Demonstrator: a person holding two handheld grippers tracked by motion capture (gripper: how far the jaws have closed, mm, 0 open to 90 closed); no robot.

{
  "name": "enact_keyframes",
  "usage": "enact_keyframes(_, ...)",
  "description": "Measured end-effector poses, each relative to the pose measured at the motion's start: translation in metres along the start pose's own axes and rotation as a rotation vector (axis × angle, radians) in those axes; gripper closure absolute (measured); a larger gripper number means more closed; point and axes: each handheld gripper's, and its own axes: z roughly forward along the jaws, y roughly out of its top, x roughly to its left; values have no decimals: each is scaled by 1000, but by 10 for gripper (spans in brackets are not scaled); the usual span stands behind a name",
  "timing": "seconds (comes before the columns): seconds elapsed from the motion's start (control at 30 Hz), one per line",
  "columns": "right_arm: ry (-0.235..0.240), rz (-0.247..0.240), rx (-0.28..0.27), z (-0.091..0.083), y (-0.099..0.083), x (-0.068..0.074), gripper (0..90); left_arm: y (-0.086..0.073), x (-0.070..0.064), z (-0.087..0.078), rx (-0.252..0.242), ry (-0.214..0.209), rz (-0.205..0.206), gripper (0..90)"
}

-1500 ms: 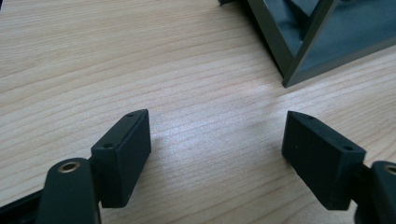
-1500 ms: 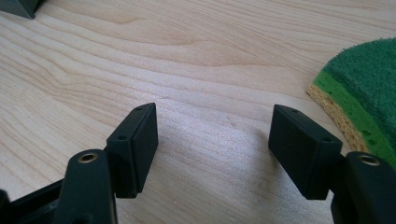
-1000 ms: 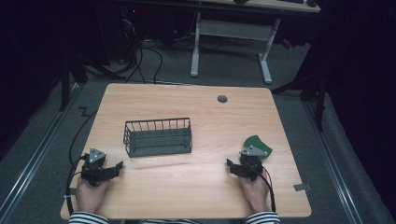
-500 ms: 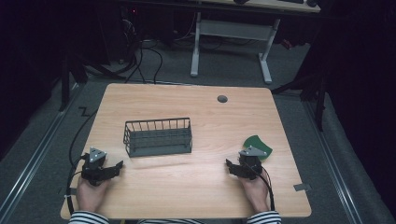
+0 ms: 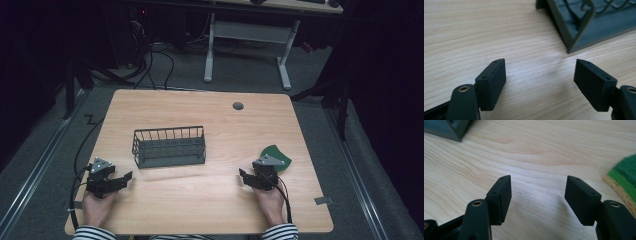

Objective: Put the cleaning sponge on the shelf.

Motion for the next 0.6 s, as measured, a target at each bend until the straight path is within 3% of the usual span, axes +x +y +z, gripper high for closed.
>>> enact_keyframes(0.1,23,-6,-18,1,6,4,412,6,-5,-4,5,-19,31,269)
enact_keyframes(0.27,68,-28,-3,5,16,12,431,14,-11,-6,-2,-38,58,284)
enact_keyframes(0.4,105,-43,5,9,24,23,442,20,-24,-3,4,-59,112,316)
enact_keyframes(0.6,168,-46,4,18,37,40,479,24,-30,1,5,-66,127,364)
